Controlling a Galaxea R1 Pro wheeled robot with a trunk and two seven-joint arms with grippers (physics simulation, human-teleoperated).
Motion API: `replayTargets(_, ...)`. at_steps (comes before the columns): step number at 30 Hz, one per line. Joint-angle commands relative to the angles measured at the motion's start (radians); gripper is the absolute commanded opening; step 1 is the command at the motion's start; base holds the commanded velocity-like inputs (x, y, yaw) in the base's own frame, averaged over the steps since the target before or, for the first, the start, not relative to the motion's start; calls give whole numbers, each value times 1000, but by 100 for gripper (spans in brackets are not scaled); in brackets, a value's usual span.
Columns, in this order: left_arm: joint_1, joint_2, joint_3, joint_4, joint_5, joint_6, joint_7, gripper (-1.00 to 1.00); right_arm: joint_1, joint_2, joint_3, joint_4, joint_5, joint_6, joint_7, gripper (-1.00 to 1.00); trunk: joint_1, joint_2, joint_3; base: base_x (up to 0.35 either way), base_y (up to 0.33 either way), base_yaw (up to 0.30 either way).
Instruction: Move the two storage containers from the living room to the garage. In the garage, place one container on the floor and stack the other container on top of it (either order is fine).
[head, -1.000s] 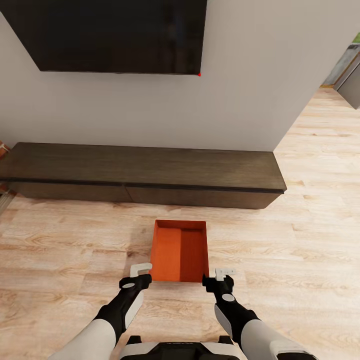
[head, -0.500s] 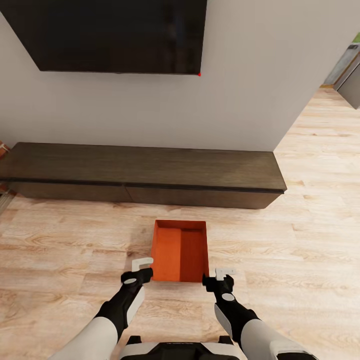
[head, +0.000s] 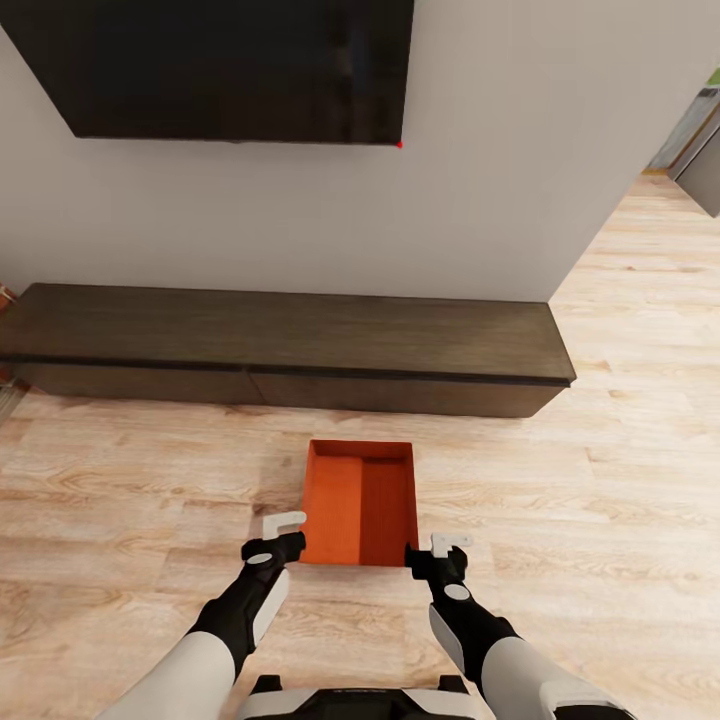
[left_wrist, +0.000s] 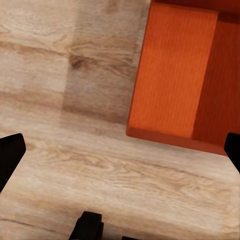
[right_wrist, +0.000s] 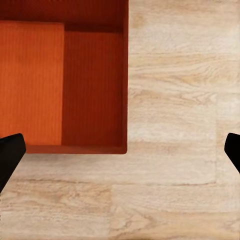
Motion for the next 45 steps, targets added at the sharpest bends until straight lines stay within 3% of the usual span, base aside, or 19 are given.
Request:
replayTargets(1, 0, -1, -1, -2, 7, 5, 5, 100, -1, 1, -5, 1, 9, -2, -2, 100, 4, -8, -4, 0, 0, 0)
replayTargets(7, 0, 6, -5, 5, 1, 18, 5, 100, -2, -4, -2, -25, 12, -3, 14, 100, 27, -50, -23, 0, 0, 0)
replayTargets(12, 0, 9, -3, 39, 10, 6, -11, 100, -2, -7, -9, 59, 4, -14, 77, 100, 46, -85, -38, 0, 0, 0)
replayTargets(45, 0, 11, -2, 55, 4, 1, -1, 100, -2, -7, -10, 56, 7, -45, 83, 100, 173, -316, -142, 0, 0, 0)
